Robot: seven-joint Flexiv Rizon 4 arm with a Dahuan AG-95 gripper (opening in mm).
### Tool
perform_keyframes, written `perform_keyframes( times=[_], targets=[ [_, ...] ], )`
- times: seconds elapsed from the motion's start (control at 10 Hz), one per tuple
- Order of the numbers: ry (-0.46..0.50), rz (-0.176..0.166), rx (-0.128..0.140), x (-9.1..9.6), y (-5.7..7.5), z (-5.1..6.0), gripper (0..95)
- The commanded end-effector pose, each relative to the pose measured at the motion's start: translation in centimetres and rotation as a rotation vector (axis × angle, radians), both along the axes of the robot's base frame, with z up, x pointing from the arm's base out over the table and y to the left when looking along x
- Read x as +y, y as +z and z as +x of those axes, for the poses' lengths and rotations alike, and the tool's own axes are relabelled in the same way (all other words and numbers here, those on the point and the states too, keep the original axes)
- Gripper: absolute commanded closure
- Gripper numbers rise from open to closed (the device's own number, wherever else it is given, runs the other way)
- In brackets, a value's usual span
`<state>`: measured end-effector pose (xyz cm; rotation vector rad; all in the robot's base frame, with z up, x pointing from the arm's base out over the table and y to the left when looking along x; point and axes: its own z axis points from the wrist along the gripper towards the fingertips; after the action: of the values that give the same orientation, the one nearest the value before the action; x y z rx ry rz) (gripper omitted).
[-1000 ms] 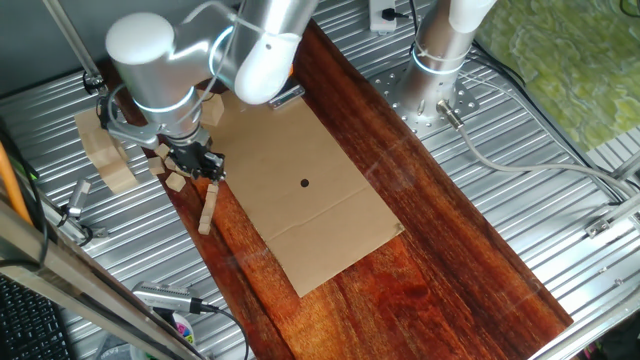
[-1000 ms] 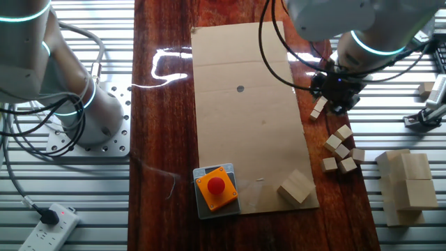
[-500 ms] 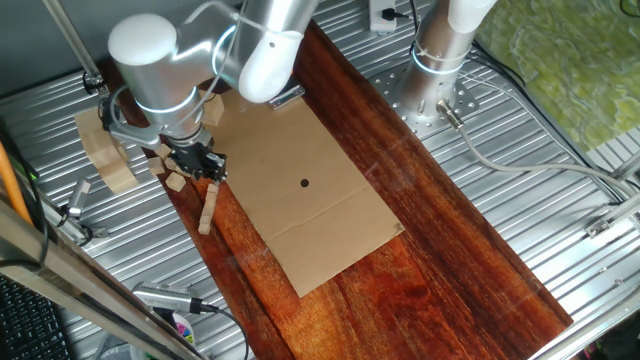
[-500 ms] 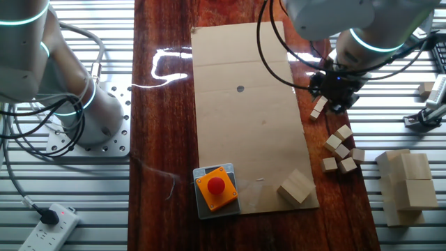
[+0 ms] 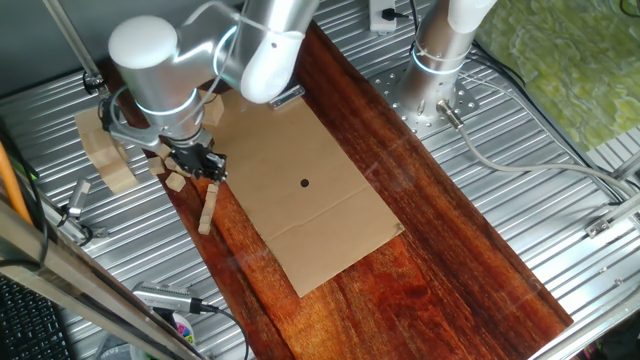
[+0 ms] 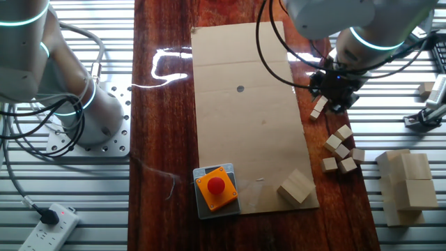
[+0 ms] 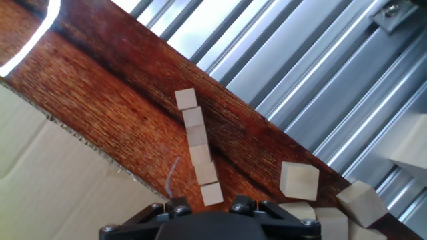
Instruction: Stack the blocks into a pyramid shape
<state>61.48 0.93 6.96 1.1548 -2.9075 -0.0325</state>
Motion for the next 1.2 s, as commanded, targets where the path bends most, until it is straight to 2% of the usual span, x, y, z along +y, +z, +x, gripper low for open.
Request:
perform_keyframes(
  times=[0.1,0.6,0.7,0.8,0.9,1.2],
  targets=[
    [0.011,-0.003,0.01,-0.02,0.0,-0.04,57.0],
    [0.03,0.017,0.016,-0.02,0.0,-0.04,57.0],
    [0.041,0.017,0.032,-0.02,0.0,-0.04,57.0],
    [0.036,0.004,0.06,-0.02,0.0,-0.04,57.0],
    [0.027,-0.007,0.07,-0.02,0.0,-0.04,57.0],
    [0.021,-0.01,0.073,-0.02,0.0,-0.04,57.0]
  ],
)
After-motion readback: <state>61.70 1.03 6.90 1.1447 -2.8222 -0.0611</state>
